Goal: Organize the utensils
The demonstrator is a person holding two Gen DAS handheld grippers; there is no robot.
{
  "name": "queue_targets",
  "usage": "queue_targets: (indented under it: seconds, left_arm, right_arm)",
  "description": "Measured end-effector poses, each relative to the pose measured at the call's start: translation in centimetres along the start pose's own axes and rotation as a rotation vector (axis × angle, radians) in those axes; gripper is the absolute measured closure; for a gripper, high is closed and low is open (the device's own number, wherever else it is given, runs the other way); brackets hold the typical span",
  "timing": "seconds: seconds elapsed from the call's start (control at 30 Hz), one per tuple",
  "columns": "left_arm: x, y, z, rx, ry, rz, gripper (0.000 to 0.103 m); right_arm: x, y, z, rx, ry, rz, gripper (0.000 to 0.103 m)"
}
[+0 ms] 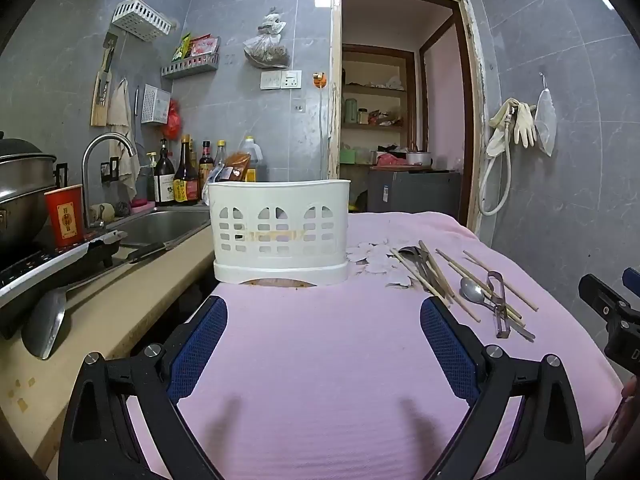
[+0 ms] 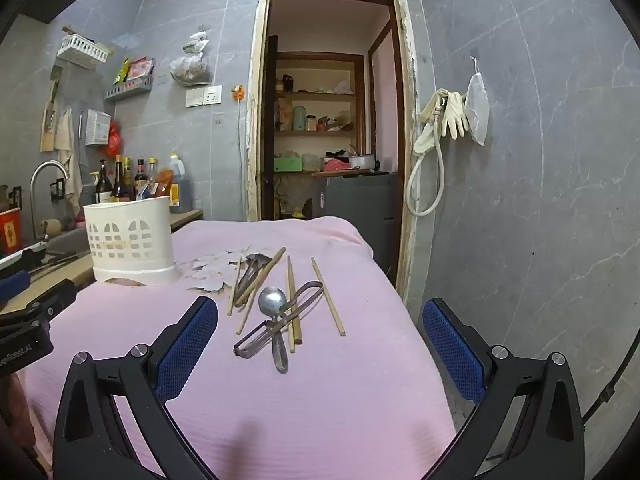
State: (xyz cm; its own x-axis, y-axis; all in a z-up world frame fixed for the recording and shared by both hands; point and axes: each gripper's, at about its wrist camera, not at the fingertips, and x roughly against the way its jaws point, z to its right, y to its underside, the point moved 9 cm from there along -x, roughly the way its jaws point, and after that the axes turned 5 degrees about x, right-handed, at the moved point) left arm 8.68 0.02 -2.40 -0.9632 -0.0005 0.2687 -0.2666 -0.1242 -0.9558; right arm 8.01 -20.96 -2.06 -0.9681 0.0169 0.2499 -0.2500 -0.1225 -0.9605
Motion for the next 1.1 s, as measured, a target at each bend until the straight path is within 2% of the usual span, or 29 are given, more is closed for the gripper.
queue_targets:
  seconds: [1.1]
  left_arm:
    - [-0.3, 0.5, -1.0, 0.002, 0.000, -0.014, 0.008]
  right_arm:
    - [-0.2, 0.4, -0.4, -0.007, -0.008, -0.006, 0.000]
